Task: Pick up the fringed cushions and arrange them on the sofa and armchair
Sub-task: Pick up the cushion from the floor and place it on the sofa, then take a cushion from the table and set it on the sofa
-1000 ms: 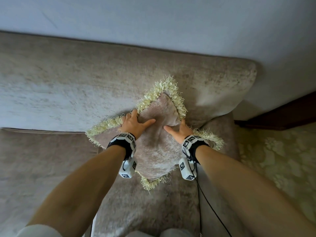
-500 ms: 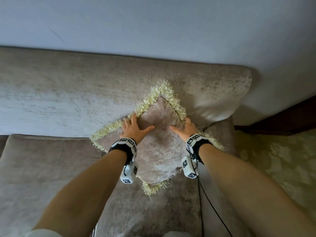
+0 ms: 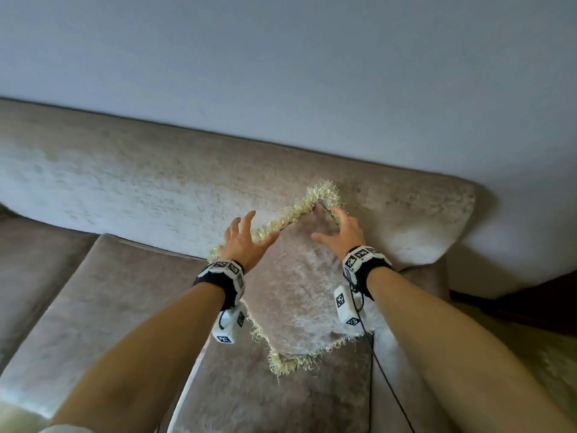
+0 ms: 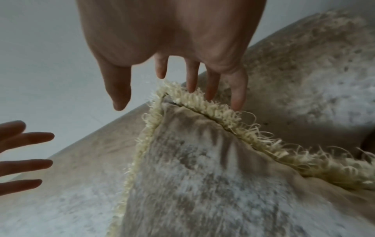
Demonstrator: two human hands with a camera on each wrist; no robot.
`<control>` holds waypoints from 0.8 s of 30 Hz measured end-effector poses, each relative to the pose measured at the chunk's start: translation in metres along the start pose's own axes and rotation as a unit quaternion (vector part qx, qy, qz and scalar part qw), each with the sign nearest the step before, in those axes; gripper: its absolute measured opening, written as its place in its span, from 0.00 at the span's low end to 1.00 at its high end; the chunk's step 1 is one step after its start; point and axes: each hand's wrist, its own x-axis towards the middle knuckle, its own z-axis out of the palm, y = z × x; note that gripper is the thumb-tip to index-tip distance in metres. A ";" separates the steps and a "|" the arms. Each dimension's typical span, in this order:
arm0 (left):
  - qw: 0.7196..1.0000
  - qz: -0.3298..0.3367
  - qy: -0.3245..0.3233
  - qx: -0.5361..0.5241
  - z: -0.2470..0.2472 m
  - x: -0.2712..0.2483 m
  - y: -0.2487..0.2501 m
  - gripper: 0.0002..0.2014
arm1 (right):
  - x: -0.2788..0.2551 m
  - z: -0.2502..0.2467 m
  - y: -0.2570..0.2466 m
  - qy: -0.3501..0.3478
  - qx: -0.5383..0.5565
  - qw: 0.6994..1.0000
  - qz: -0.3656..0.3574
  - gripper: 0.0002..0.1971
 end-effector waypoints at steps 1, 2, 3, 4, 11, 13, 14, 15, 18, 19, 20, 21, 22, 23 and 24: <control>1.000 -0.003 0.012 0.000 -0.007 -0.007 -0.002 0.41 | -0.006 0.000 -0.007 -0.007 -0.001 1.000 -0.015 0.44; 1.000 -0.005 0.023 -0.004 -0.014 -0.015 -0.006 0.41 | -0.010 0.001 -0.013 -0.012 0.001 0.999 -0.030 0.44; 0.999 -0.008 0.035 -0.010 -0.022 -0.023 -0.009 0.41 | -0.015 0.004 -0.019 -0.016 0.000 0.999 -0.046 0.44; 0.999 -0.011 0.046 -0.018 -0.030 -0.032 -0.014 0.40 | -0.020 0.008 -0.026 -0.019 -0.002 0.998 -0.057 0.44; 0.988 -0.072 0.128 -0.038 -0.085 -0.090 -0.070 0.37 | -0.058 0.057 -0.086 -0.076 -0.021 0.990 -0.119 0.40; 0.982 -0.095 0.154 -0.045 -0.101 -0.108 -0.090 0.36 | -0.069 0.078 -0.105 -0.094 -0.039 0.985 -0.139 0.38; 0.979 -0.105 0.166 -0.048 -0.109 -0.118 -0.102 0.35 | -0.075 0.089 -0.115 -0.102 -0.048 0.982 -0.150 0.37; 0.976 -0.116 0.178 -0.053 -0.116 -0.127 -0.115 0.35 | -0.081 0.101 -0.124 -0.109 -0.058 0.979 -0.162 0.36; 0.965 -0.142 0.208 -0.074 -0.138 -0.155 -0.161 0.34 | -0.103 0.140 -0.155 -0.127 -0.073 0.970 -0.195 0.35; 0.962 -0.149 0.215 -0.079 -0.145 -0.164 -0.176 0.34 | -0.112 0.154 -0.166 -0.132 -0.075 0.967 -0.204 0.35; 0.958 -0.157 0.224 -0.081 -0.154 -0.173 -0.191 0.34 | -0.121 0.168 -0.177 -0.138 -0.078 0.964 -0.213 0.35; 0.954 -0.167 0.233 -0.082 -0.162 -0.182 -0.207 0.33 | -0.130 0.183 -0.188 -0.145 -0.084 0.961 -0.221 0.35; 0.950 -0.178 0.241 -0.084 -0.171 -0.192 -0.224 0.33 | -0.141 0.198 -0.198 -0.152 -0.090 0.957 -0.231 0.35; 0.947 -0.188 0.246 -0.087 -0.178 -0.203 -0.241 0.33 | -0.152 0.213 -0.209 -0.159 -0.095 0.953 -0.239 0.35; 0.943 -0.197 0.251 -0.091 -0.185 -0.214 -0.259 0.34 | -0.163 0.228 -0.219 -0.164 -0.099 0.950 -0.247 0.35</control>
